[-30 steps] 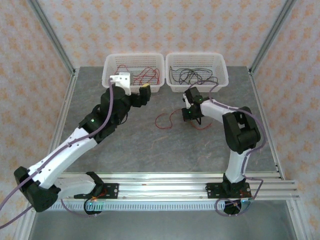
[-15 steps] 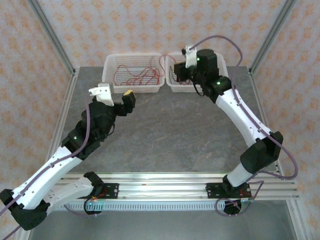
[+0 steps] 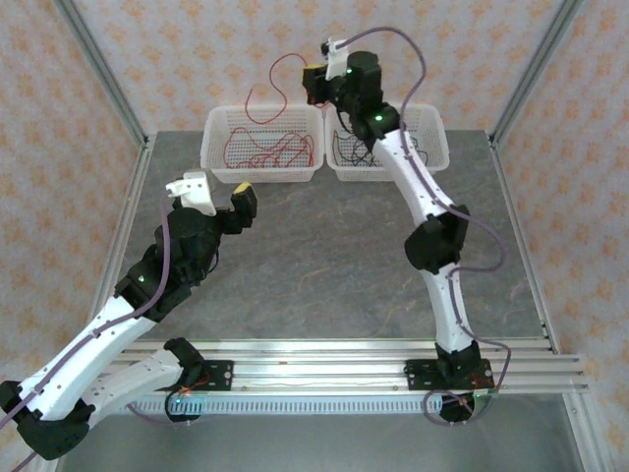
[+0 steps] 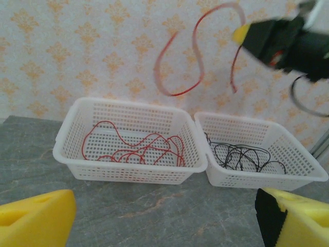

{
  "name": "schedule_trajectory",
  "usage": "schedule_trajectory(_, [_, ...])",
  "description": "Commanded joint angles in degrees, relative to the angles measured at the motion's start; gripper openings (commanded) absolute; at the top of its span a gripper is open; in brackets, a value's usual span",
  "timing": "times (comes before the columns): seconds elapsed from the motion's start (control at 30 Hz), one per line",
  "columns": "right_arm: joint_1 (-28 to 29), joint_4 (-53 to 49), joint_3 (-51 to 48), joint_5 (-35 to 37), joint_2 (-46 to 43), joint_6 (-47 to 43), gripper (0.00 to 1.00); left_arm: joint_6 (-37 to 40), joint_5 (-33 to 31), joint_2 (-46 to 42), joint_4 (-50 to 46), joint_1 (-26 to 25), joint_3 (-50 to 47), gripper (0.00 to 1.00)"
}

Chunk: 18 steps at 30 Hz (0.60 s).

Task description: Untangle the cables

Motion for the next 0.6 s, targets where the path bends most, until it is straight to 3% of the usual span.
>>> schedule_trajectory(0.0, [0.43, 7.61, 1.32, -1.12, 4.43, 2.47, 0.00, -0.11, -1.96, -0.80, -1.42, -0.26, -0.96, 0.91])
schedule_trajectory(0.17, [1.95, 16.95, 1.47, 1.21, 13.21, 4.58, 0.00, 0.59, -2.71, -0.35, -1.52, -0.23, -1.62, 0.91])
schedule_trajectory(0.4, [5.23, 20.16, 3.48, 6.21, 21.78, 4.53, 0.02, 0.41, -4.42, -0.32, -0.36, -0.20, -3.56, 0.90])
schedule_trajectory(0.5, [5.92, 18.04, 3.44, 9.80, 21.46, 2.78, 0.52, 0.89, -7.43, -1.15, 1.59, -0.21, -5.53, 0.91])
schedule_trajectory(0.57, [6.06, 16.34, 3.19, 11.66, 19.98, 1.28, 0.98, 1.93, -9.91, -1.99, 3.58, -0.18, -7.34, 0.91])
